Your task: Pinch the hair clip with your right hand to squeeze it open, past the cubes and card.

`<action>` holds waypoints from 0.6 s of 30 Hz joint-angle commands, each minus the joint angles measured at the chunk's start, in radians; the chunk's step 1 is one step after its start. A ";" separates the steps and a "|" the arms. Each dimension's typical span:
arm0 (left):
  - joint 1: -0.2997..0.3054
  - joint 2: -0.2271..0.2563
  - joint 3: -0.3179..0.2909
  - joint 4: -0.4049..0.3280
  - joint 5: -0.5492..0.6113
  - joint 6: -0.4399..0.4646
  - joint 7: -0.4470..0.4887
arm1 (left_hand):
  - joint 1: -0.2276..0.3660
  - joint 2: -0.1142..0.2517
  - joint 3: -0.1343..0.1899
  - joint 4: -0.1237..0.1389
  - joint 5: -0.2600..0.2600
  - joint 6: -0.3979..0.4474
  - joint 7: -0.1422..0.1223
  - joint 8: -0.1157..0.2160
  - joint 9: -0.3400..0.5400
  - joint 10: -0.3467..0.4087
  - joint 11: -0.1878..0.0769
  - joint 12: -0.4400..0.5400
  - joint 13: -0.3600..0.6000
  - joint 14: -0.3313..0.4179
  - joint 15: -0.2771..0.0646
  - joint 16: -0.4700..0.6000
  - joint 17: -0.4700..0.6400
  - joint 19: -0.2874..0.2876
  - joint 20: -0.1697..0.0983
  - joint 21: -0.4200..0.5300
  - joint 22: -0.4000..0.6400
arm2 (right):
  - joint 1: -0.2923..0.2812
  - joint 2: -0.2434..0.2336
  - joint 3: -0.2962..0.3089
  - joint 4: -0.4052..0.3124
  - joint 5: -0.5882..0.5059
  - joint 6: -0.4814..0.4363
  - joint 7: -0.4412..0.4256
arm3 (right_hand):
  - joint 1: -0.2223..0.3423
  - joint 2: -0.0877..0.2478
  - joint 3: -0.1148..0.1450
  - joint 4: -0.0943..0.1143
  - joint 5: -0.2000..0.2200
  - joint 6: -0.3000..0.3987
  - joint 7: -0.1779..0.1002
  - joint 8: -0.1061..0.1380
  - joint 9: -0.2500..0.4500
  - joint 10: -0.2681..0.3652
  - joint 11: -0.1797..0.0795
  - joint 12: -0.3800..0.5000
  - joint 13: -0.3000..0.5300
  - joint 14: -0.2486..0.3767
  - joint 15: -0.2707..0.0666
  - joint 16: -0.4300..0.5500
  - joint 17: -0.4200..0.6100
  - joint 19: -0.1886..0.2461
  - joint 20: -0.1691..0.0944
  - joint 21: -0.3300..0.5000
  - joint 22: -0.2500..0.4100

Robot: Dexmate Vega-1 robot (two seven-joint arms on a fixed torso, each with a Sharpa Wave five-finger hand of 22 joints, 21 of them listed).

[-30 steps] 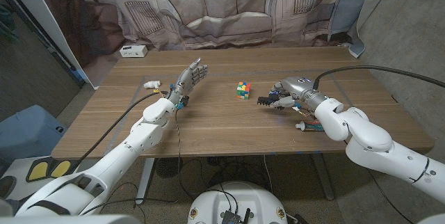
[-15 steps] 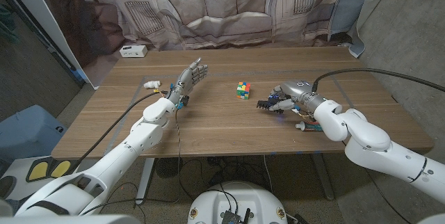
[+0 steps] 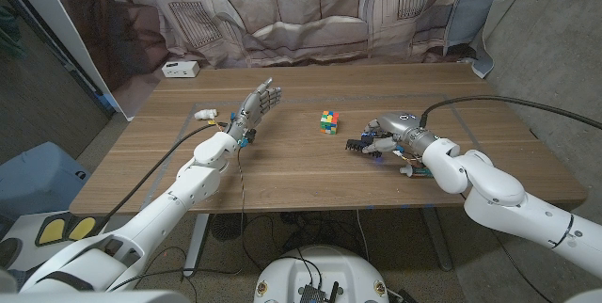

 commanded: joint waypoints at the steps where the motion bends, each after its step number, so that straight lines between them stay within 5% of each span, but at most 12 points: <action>1: 0.008 0.003 -0.003 -0.007 0.000 -0.006 0.005 | 0.000 0.010 0.002 -0.005 -0.001 0.008 -0.001 -0.001 0.004 0.003 0.001 -0.002 0.002 0.006 -0.001 -0.003 0.002 0.000 0.003 -0.004 0.005 | 0.004 0.006 -0.012 0.008 0.003 -0.002 -0.003 | -0.003 0.003 0.011 0.000 0.002 0.004 0.004 -0.008 0.004 0.006 0.008 -0.007 0.000 -0.006 -0.086 0.004 0.004 0.002 0.006 0.003 0.003; 18: 0.011 0.004 -0.004 -0.006 -0.003 -0.006 0.001 | 0.005 0.014 0.006 -0.008 -0.001 0.007 0.000 -0.001 0.004 0.005 0.001 -0.001 0.002 0.006 -0.001 -0.003 0.002 0.000 0.003 -0.004 0.005 | 0.028 0.012 -0.040 0.018 0.000 0.000 0.035 | -0.005 0.004 0.012 -0.004 0.001 0.009 0.005 -0.015 0.005 0.007 0.007 -0.009 -0.007 -0.004 -0.087 0.010 0.006 0.001 0.007 0.003 0.003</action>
